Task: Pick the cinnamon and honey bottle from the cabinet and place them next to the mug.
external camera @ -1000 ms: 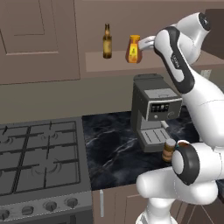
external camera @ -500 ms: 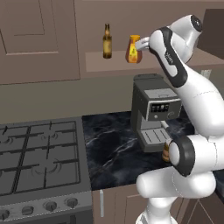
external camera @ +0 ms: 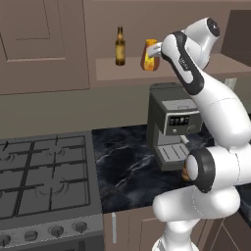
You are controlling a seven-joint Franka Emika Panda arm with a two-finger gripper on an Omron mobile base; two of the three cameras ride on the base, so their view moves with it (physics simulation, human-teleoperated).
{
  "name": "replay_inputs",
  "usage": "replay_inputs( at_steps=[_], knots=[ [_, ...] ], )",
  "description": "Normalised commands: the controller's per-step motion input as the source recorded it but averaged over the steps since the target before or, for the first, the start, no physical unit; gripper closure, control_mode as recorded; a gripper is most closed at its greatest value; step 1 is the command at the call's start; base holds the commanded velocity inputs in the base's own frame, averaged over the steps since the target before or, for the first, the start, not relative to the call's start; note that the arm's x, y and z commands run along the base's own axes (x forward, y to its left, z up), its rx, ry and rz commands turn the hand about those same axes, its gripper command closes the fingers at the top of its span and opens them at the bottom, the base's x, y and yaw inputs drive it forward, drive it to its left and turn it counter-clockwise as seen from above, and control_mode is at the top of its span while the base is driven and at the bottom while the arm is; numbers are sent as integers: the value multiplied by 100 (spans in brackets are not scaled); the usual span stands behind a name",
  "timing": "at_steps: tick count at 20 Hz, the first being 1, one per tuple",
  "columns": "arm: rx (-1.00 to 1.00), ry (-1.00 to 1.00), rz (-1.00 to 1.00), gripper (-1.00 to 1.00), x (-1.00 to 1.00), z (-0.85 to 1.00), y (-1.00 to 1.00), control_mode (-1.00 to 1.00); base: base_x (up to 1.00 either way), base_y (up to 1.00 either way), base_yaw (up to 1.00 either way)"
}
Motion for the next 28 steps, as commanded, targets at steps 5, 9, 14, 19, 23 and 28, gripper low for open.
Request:
replay_inputs(
  at_steps=[5,9,14,19,23,28],
  knots=[
    [0,0,4,-100,9,0,1,-100,0,0,0],
    [0,0,3,-100,11,0,0,-100,0,0,0],
    [0,0,3,-100,5,0,0,-100,0,0,0],
    [0,0,4,-100,5,-1,1,-100,0,0,0],
    [0,0,2,-100,14,-3,0,-100,0,0,0],
    [0,0,1,-100,17,-3,0,-100,0,0,0]
  ],
)
